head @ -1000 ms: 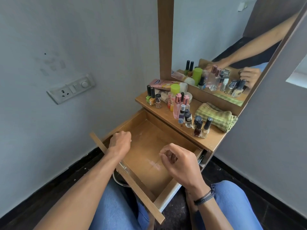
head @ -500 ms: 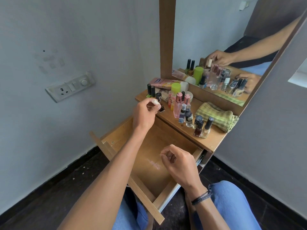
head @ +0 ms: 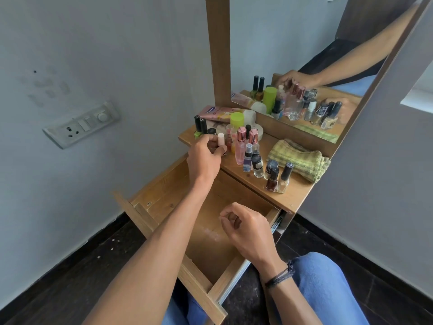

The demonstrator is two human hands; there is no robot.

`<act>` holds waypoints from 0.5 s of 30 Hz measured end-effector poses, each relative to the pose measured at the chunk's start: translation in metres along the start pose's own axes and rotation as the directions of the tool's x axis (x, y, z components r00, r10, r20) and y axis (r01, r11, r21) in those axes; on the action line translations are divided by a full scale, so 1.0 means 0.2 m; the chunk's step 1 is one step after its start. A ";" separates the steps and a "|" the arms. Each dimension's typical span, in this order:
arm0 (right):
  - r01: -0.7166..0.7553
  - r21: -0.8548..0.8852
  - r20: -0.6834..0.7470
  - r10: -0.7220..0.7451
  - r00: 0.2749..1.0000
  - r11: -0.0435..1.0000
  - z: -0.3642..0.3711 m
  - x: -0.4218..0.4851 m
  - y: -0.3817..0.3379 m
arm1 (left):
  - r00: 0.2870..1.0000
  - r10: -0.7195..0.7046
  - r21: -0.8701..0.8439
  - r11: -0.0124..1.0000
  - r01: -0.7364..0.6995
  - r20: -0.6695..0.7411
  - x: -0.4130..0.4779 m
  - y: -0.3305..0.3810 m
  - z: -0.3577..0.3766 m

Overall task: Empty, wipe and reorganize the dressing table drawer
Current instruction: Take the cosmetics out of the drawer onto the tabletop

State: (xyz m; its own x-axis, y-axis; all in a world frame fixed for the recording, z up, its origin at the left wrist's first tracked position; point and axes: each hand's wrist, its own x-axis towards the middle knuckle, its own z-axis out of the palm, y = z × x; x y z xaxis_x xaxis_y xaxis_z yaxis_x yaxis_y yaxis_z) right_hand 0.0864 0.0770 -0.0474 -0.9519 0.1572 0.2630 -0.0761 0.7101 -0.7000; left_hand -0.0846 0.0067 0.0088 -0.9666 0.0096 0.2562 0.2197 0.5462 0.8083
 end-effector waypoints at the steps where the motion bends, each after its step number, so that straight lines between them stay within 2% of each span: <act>1: -0.001 0.001 0.003 0.001 1.000 1.000 0.00 0.00 0.00 | 1.000 -0.007 -0.004 1.000 0.007 -0.003 0.00 0.00 0.01; 15: -0.005 -0.021 0.025 0.005 1.000 1.000 0.03 0.01 0.02 | 0.993 -0.052 -0.079 0.995 0.060 0.104 -0.06 -0.02 0.02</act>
State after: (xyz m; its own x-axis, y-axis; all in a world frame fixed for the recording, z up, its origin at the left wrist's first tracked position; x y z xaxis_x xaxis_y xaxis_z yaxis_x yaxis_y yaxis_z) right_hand 0.0832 0.0757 -0.0537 -0.9595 0.1436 0.2423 -0.0652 0.7235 -0.6872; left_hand -0.0749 0.0075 0.0012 -0.9851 0.0684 0.1578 0.1712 0.4776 0.8617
